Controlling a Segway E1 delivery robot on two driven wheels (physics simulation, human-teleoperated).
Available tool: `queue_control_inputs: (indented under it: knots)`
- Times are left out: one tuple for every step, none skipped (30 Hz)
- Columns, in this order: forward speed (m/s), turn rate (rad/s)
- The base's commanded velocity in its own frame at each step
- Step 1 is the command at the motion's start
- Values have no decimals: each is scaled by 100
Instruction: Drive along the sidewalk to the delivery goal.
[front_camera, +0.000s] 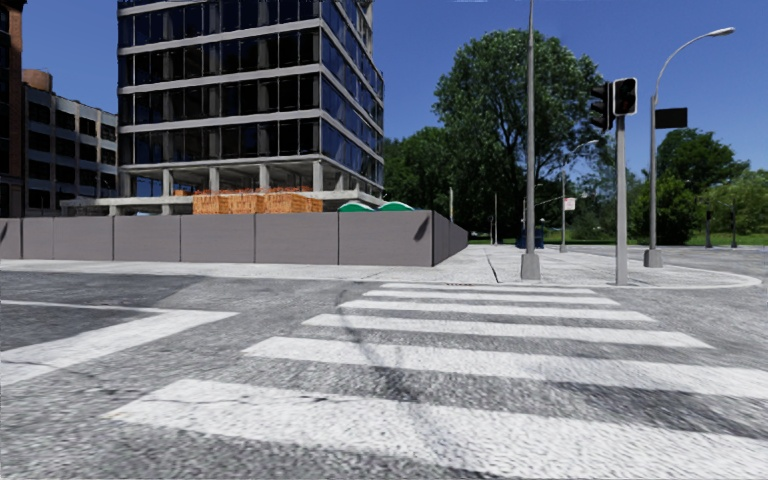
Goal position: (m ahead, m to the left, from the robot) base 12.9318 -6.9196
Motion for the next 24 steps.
queue_control_inputs:
  knots:
    - [185,-41]
    - [185,-41]
    - [185,-41]
    - [185,-41]
    - [185,-41]
    - [185,-41]
    - [185,-41]
    - [185,-41]
    - [185,-41]
    - [185,-40]
    - [185,-40]
    - [185,-40]
    - [185,-40]
    - [185,-40]
    - [185,-40]
    - [185,-40]
    - [185,-40]
    - [185,-40]
    - [185,-40]
    - [185,-40]
    - [185,-40]
    - [185,-40]
    - [185,-40]
    - [185,-40]
